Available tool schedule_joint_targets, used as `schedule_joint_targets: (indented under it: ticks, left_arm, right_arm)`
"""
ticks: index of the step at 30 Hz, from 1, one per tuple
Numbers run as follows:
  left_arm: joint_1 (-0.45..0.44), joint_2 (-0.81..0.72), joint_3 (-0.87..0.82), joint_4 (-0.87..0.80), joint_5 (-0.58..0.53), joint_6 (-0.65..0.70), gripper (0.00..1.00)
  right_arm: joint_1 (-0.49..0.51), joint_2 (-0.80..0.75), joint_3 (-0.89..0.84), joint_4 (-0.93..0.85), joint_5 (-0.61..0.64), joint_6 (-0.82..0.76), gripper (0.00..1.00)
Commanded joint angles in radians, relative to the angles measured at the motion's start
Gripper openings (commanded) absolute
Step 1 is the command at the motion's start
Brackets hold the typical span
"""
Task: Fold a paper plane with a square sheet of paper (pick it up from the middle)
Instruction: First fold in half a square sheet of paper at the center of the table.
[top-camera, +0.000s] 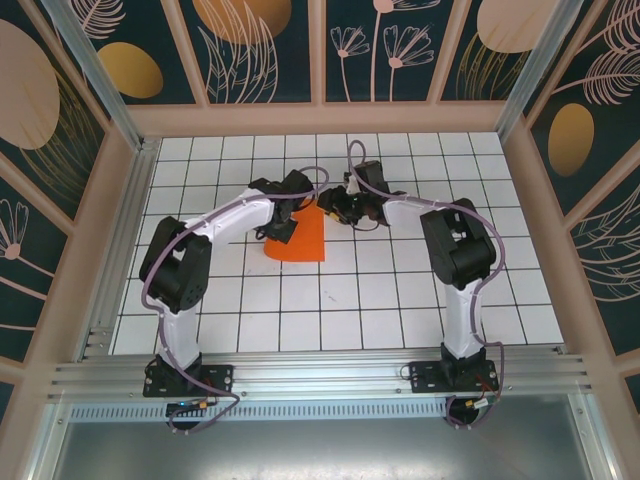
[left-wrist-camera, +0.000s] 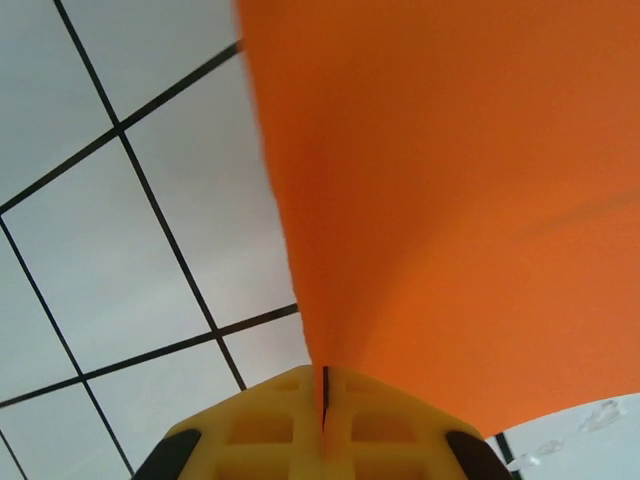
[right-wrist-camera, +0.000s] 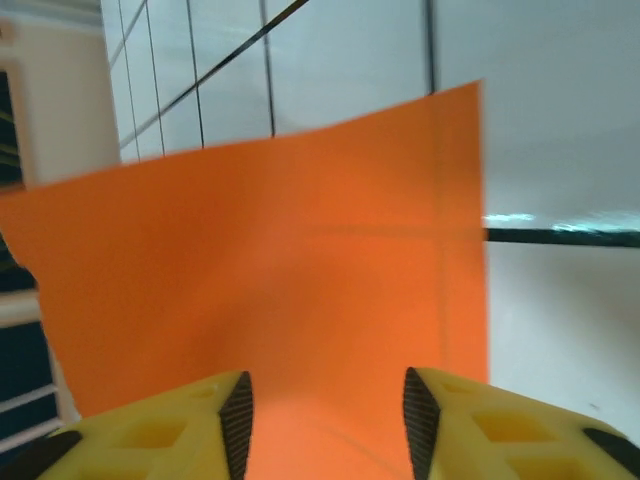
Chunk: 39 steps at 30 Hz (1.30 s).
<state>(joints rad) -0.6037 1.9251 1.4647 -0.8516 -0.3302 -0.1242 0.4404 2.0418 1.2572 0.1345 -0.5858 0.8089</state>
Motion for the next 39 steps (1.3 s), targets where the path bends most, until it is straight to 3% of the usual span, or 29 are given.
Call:
schedule_joint_targets:
  ticks: [1, 6, 8, 15, 22, 25, 34, 39]
  left_arm:
    - [-0.003, -0.084, -0.053, 0.035, 0.011, 0.155, 0.00]
    - [-0.025, -0.112, -0.099, 0.113, -0.043, 0.262, 0.00]
    - [-0.032, -0.133, -0.119, 0.161, -0.033, 0.301, 0.00]
    - [-0.064, -0.161, -0.156, 0.249, 0.013, 0.379, 0.00]
    - [-0.079, -0.131, -0.167, 0.261, -0.043, 0.394, 0.00]
    - [-0.086, -0.124, -0.168, 0.267, -0.052, 0.397, 0.00]
    - [-0.093, -0.124, -0.165, 0.273, -0.065, 0.400, 0.00]
    - [-0.094, -0.126, -0.168, 0.272, -0.073, 0.392, 0.00]
  right_arm:
    - [-0.053, -0.070, -0.063, 0.088, -0.051, 0.121, 0.53]
    - [-0.059, -0.136, -0.086, 0.041, -0.093, 0.238, 0.73]
    - [-0.060, -0.148, -0.092, 0.042, -0.099, 0.299, 0.77]
    - [-0.010, -0.124, -0.040, 0.048, -0.126, 0.448, 0.83]
    - [0.000, -0.123, -0.018, 0.101, -0.135, 0.462, 0.88]
    - [0.000, -0.125, 0.000, 0.047, -0.114, 0.437, 0.87]
    - [0.012, -0.064, 0.088, -0.089, -0.087, 0.388, 0.59]
    - [0.011, -0.061, 0.098, -0.118, -0.061, 0.366, 0.32]
